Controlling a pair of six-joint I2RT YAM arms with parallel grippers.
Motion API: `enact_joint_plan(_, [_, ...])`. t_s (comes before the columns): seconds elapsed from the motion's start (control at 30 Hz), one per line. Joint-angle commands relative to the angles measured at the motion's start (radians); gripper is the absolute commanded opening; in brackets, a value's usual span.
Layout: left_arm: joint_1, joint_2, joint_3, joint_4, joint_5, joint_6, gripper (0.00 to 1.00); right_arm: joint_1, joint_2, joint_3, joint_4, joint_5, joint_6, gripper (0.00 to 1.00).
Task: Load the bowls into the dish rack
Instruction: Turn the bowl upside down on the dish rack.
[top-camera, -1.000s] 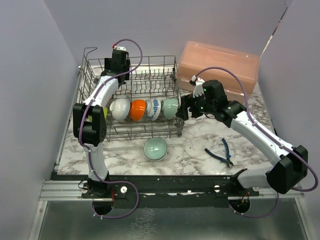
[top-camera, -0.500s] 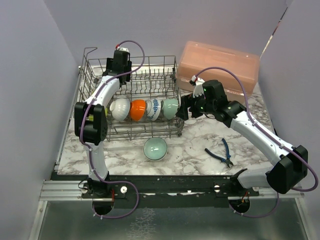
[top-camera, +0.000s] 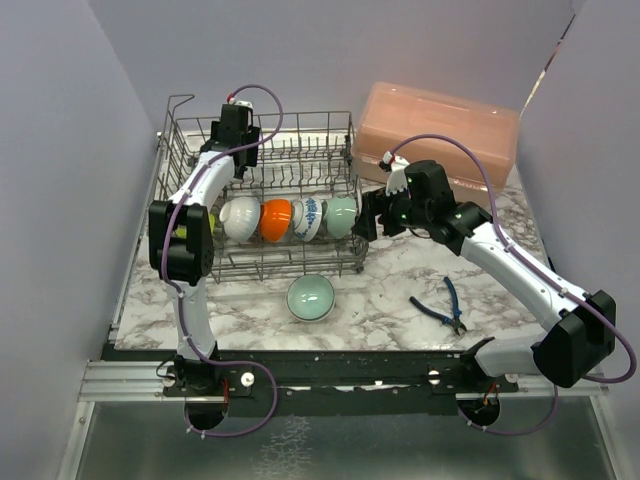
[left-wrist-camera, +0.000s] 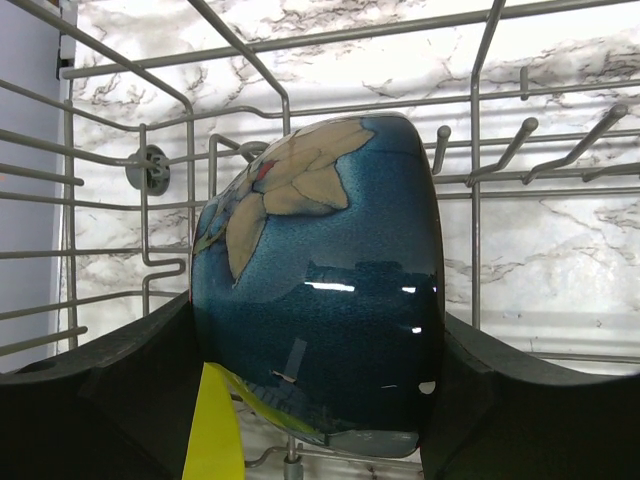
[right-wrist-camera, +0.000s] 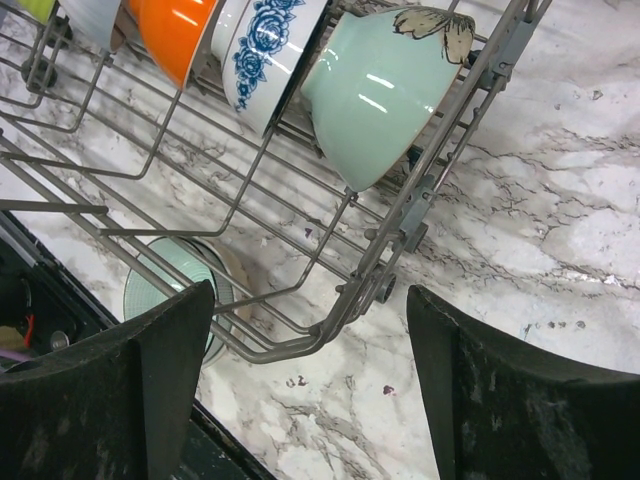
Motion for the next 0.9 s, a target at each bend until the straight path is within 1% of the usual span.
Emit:
enact_joint_plan(0.0, [0.007,0.043,0.013,-0.064,0.048,-0.05,0.0,0.007,0.006,-0.008,0.007,0.011,-0.016,0.82])
enact_joint_plan(0.1, [0.008,0.051,0.016,-0.065,0.047,-0.051,0.0,0.008,0.007,-0.012,0.011,0.013,-0.014,0.82])
enact_joint_plan(0.17, [0.011,0.053,0.016,-0.066,0.047,-0.086,0.0,0.007,0.009,-0.01,0.009,0.013,-0.016,0.82])
enact_joint_plan(0.4, [0.015,0.054,0.022,-0.067,0.057,-0.126,0.0,0.007,0.005,-0.008,0.005,0.01,-0.016,0.82])
enact_joint_plan(0.53, [0.019,0.04,0.032,-0.067,0.076,-0.143,0.2,0.007,-0.006,-0.009,0.008,0.01,-0.015,0.82])
enact_joint_plan(0.6, [0.022,0.027,0.037,-0.066,0.083,-0.162,0.44,0.008,-0.01,-0.008,0.006,0.01,-0.014,0.82])
enact_joint_plan(0.63, [0.023,0.021,0.038,-0.066,0.089,-0.17,0.54,0.008,-0.013,-0.009,0.005,0.011,-0.015,0.82])
enact_joint_plan(0.67, [0.023,0.015,0.042,-0.067,0.094,-0.173,0.62,0.007,-0.016,-0.009,0.004,0.011,-0.014,0.82])
enact_joint_plan(0.73, [0.025,0.0,0.046,-0.066,0.095,-0.179,0.72,0.007,-0.024,-0.012,0.003,0.012,-0.012,0.82])
enact_joint_plan(0.87, [0.025,-0.03,0.049,-0.066,0.105,-0.19,0.88,0.007,-0.042,-0.016,0.007,0.014,-0.01,0.82])
